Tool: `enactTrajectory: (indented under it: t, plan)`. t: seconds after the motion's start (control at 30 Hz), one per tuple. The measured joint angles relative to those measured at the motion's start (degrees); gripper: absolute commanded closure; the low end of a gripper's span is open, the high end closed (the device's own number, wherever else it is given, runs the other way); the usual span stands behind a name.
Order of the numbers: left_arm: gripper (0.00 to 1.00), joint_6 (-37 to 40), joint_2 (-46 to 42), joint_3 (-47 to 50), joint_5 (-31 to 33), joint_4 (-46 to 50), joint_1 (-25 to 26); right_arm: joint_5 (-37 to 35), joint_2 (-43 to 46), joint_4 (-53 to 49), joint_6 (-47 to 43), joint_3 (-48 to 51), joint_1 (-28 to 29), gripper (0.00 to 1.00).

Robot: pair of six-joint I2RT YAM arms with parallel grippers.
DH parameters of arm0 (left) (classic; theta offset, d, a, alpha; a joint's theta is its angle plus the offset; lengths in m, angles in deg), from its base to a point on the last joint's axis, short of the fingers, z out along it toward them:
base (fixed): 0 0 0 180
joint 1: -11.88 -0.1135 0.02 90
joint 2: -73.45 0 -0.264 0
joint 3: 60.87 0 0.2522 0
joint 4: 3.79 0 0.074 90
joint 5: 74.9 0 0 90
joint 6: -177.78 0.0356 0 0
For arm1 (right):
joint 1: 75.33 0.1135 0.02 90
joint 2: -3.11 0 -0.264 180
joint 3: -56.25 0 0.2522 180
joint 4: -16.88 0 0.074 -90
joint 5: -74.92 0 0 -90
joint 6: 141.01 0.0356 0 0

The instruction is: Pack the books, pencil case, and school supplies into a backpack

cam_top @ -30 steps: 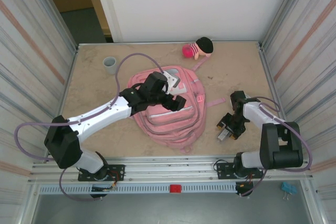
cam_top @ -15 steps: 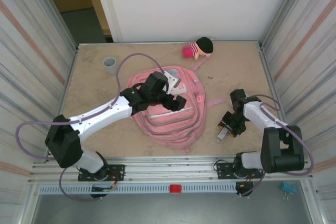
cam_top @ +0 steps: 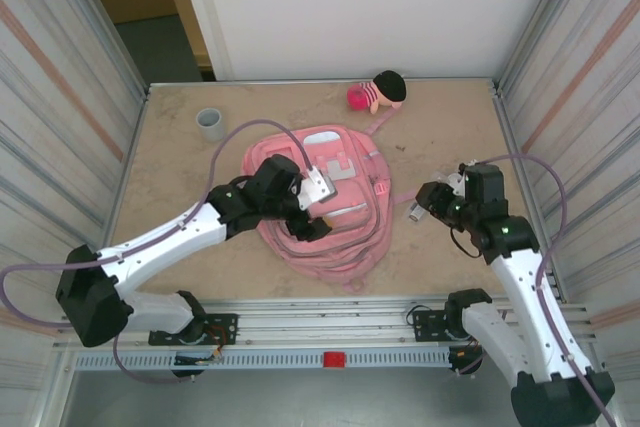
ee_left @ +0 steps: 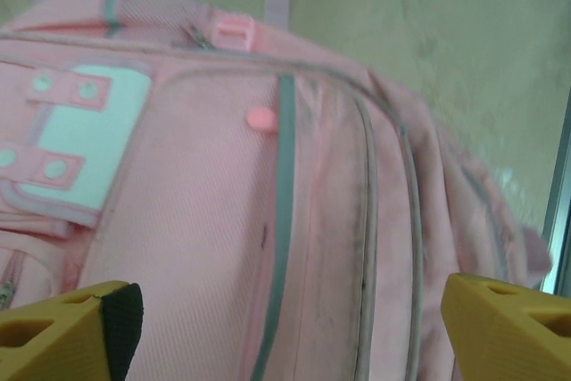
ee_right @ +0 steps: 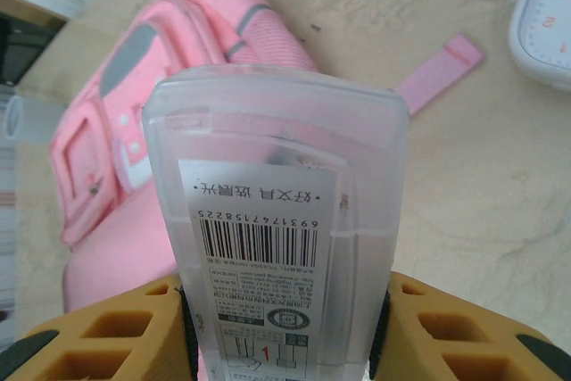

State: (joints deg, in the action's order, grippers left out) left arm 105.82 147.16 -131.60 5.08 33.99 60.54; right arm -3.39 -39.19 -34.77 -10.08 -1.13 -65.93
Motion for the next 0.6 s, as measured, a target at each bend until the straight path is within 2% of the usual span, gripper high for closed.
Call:
enactTrajectory:
  t: [0.23, 0.4, 0.6]
  plan:
    - [0.09, 7.43, 5.55, 1.62, 1.62, 1.33, 1.75, 0.35, 2.58, 2.56, -0.02, 2.05, 0.00, 0.59]
    - [0.11, 7.63, 9.97, 1.66, 5.46, -0.33, 2.49, 0.31, 3.80, 3.85, -0.61, 2.25, 0.00, 0.59]
    - [0.17, 5.90, 10.34, 2.29, 12.72, -4.55, 2.71, -0.11, 6.34, 6.23, -1.75, 2.71, 0.00, 0.59]
